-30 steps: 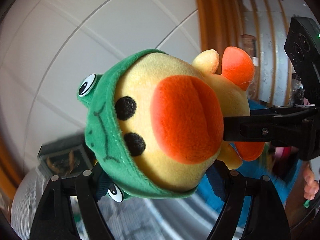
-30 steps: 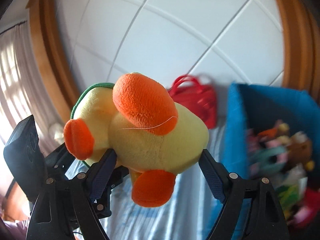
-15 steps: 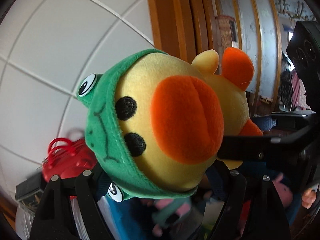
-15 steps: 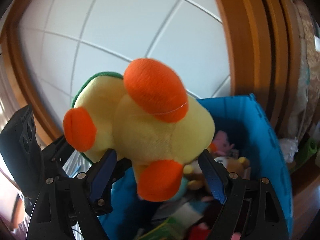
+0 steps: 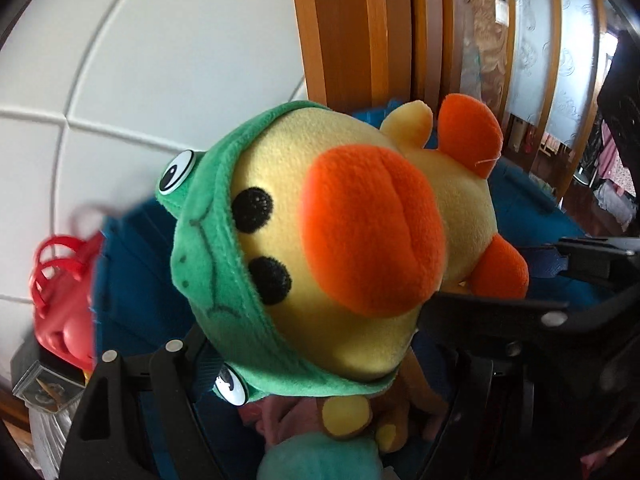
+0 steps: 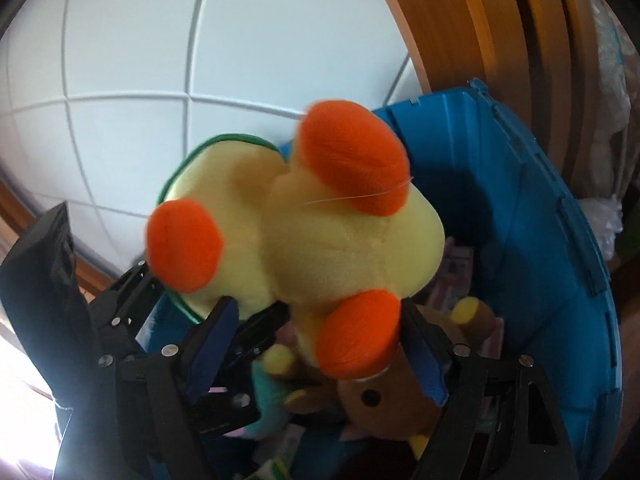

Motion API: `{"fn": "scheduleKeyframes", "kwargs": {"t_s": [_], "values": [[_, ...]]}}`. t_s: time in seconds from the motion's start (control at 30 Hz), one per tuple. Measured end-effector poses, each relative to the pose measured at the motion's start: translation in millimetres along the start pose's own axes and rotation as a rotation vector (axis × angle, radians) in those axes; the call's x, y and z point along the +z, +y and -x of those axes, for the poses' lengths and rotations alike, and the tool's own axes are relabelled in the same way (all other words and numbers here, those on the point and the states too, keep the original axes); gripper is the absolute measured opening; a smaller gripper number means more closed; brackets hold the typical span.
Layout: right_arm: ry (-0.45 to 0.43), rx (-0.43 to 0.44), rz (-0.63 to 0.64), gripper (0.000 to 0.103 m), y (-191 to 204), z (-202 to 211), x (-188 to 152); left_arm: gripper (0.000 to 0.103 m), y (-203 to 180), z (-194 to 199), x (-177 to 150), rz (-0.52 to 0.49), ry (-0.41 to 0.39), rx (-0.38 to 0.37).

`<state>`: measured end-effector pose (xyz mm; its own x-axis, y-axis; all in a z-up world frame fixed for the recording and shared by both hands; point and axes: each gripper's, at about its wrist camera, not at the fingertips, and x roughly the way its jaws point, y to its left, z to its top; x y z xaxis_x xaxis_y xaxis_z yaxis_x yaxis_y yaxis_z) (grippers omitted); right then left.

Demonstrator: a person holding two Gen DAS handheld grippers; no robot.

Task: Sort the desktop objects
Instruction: 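Lift the yellow duck with both tools and carry it over the blue bin, then open both tools to drop the yellow duck into the blue bin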

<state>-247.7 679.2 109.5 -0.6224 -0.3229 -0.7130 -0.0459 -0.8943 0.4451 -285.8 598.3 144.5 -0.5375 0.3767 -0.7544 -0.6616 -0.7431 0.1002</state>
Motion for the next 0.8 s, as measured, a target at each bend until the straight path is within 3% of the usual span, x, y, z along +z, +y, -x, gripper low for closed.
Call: {"fn": "scheduleKeyframes", "kwargs": {"t_s": [0.13, 0.27, 0.5, 0.57, 0.63, 0.67, 0.77, 0.8], "values": [[0.031, 0.051, -0.121, 0.082, -25, -17, -6, 0.081, -4, -16, -4, -0.038, 0.048, 0.099], [-0.001, 0.038, -0.170, 0.095, -36, -8, -9, 0.083, 7, -19, -4, 0.032, 0.070, 0.076], [0.015, 0.024, -0.150, 0.099, -31, -9, -15, 0.085, 43, -16, -2, 0.147, 0.014, 0.110], [0.017, 0.017, -0.156, 0.101, -33, -8, -16, 0.086, 48, -27, -3, 0.173, 0.061, 0.085], [0.018, -0.007, -0.163, 0.102, -42, -18, 0, 0.086, 47, -44, -4, 0.136, 0.153, 0.081], [0.019, -0.019, -0.165, 0.102, -44, -19, 1, 0.086, 42, -44, -1, 0.115, 0.139, 0.097], [0.024, -0.032, -0.166, 0.103, -44, -19, 4, 0.087, 36, -12, 5, 0.080, -0.056, 0.190], [0.026, -0.032, -0.164, 0.103, -43, -19, 4, 0.087, 38, -6, 6, 0.092, -0.084, 0.191]]}}
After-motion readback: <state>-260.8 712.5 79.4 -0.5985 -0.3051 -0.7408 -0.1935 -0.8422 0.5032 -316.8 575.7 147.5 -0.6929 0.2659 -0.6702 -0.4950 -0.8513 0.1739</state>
